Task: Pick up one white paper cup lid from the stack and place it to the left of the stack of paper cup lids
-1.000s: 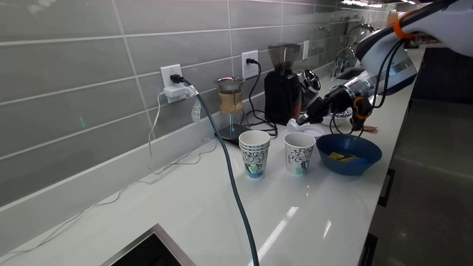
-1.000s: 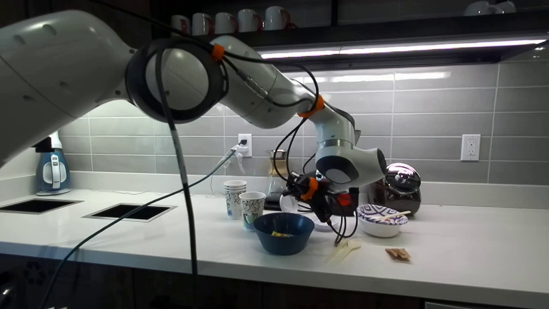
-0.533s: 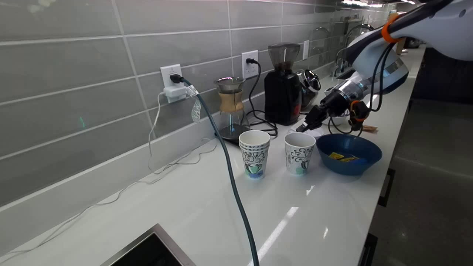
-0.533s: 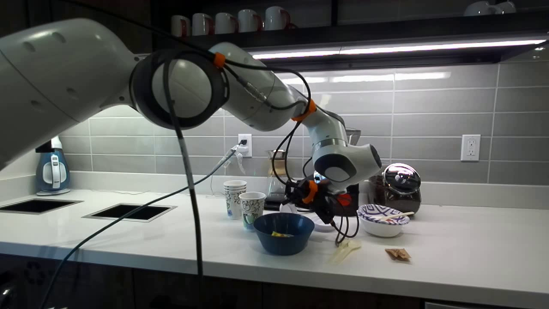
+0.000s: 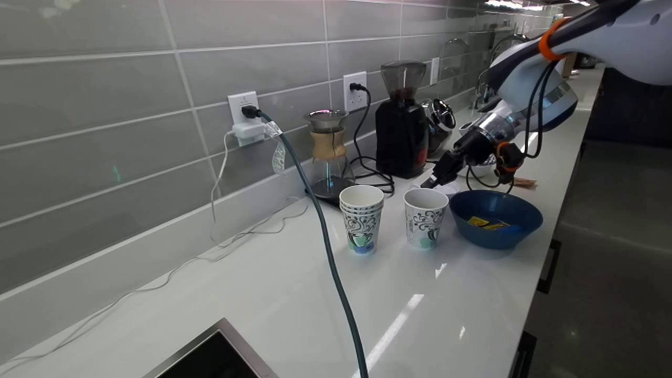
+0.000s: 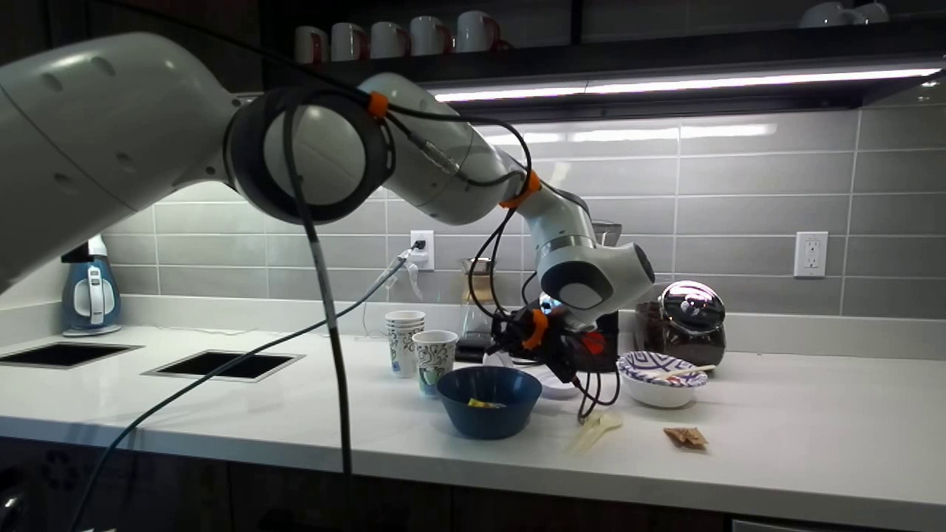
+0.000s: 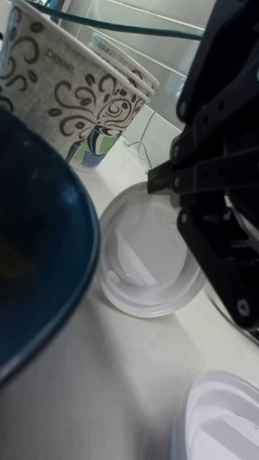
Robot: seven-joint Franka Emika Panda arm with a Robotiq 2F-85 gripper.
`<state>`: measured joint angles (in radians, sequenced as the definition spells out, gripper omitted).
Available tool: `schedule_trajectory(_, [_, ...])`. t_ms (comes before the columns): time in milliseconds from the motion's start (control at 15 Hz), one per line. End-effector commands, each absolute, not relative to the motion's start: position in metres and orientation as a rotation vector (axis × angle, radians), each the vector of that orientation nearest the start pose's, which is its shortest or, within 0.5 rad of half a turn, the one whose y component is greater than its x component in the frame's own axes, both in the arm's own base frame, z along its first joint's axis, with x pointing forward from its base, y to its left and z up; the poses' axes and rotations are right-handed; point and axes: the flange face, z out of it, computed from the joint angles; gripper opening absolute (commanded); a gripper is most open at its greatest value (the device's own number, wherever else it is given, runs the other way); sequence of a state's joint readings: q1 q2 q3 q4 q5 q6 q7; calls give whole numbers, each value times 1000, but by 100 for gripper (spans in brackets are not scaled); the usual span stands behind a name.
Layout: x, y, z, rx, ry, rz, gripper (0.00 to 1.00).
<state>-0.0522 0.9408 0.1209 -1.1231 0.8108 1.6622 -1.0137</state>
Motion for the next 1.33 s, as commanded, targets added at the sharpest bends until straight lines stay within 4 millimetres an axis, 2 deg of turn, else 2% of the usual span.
schedule_trajectory(0, [741, 99, 245, -2038, -872, -97, 0])
schedule_trajectory(867, [739, 109, 247, -2049, -912, -82, 0])
schedule_trajectory(933, [739, 110, 247, -2048, -912, -82, 22])
schedule_trajectory(1267, [739, 110, 249, -2041, -911, -86, 53])
